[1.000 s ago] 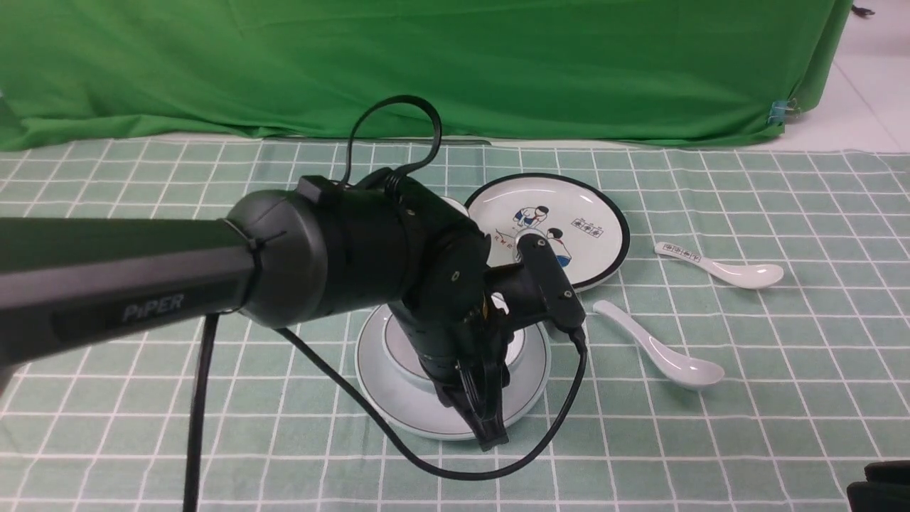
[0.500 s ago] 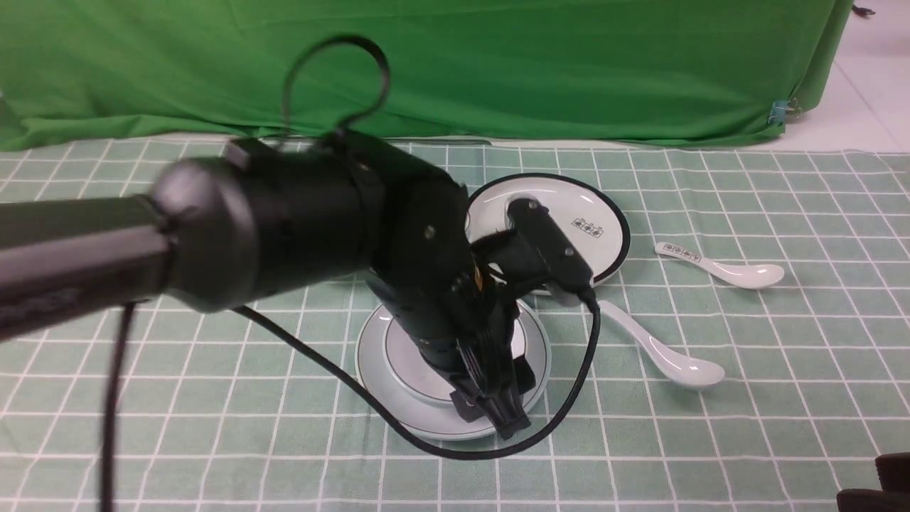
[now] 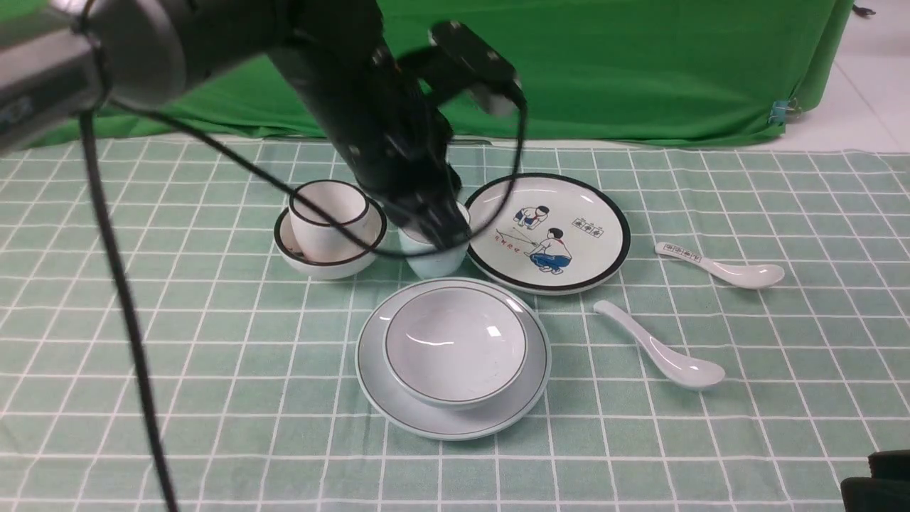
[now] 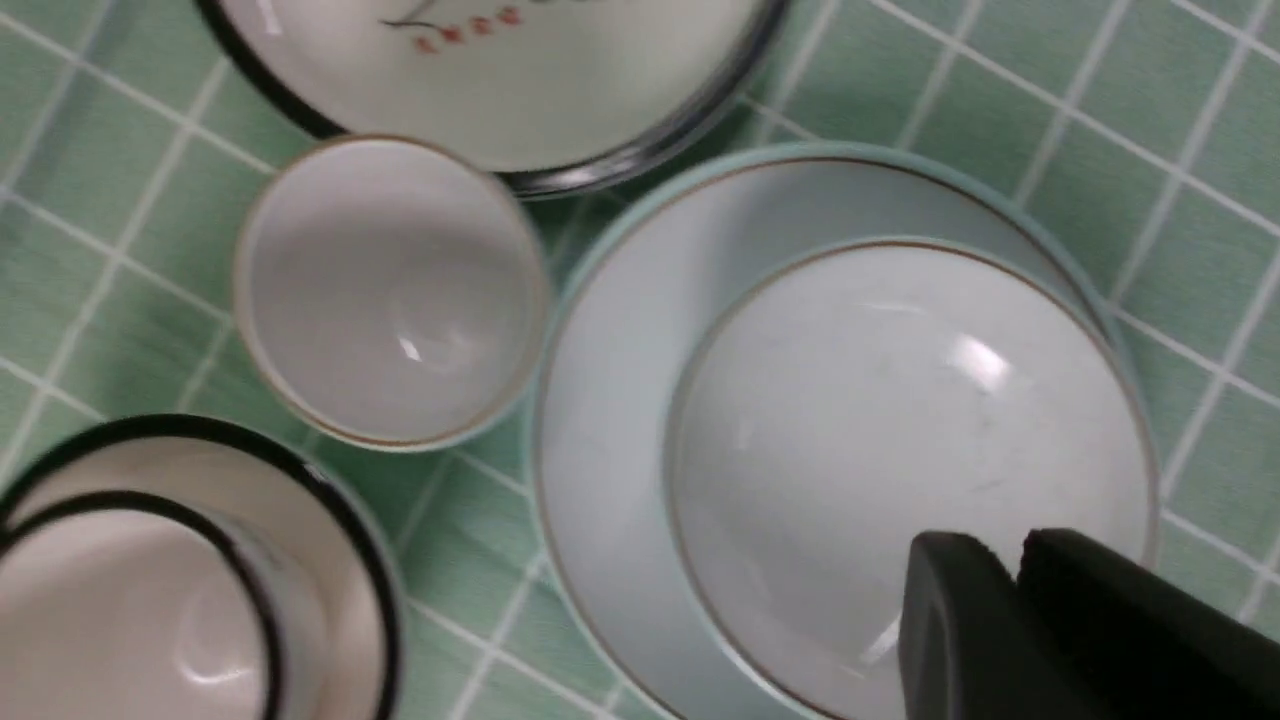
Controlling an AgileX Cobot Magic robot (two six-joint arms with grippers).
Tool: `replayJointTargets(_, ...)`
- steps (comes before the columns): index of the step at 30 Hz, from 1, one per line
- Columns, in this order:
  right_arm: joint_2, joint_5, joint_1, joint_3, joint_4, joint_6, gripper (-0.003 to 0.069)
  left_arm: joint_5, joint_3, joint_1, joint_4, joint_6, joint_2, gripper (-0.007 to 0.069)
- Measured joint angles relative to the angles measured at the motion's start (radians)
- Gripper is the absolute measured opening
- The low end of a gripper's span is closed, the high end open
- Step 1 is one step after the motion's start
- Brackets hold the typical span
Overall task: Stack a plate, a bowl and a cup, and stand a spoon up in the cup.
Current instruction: Use the left arm to grab a blue teacup
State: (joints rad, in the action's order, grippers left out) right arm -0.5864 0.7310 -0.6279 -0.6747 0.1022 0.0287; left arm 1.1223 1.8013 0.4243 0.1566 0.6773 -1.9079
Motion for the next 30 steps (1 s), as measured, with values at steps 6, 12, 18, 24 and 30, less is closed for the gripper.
replayJointTargets(6,0.0,0.002,0.0,0.0,0.0,-0.008,0.0248,-0.003,0.113,-0.054,-0.01,0.095,-0.136,0.0312)
replayJointTargets(12,0.0,0.018,0.0,0.0,0.0,-0.012,0.0248,-0.009,0.12,-0.047,0.007,0.241,-0.204,0.0469)
replayJointTargets(18,0.0,0.02,0.0,0.0,0.0,-0.012,0.0248,-0.058,0.125,-0.045,0.034,0.311,-0.208,0.0461)
replayJointTargets(24,0.0,0.021,0.0,0.0,0.0,-0.012,0.0248,-0.091,0.126,-0.045,0.046,0.369,-0.231,0.0427)
replayJointTargets(30,0.0,0.021,0.0,0.0,0.0,-0.012,0.0246,-0.144,0.126,-0.045,0.025,0.39,-0.288,0.0422)
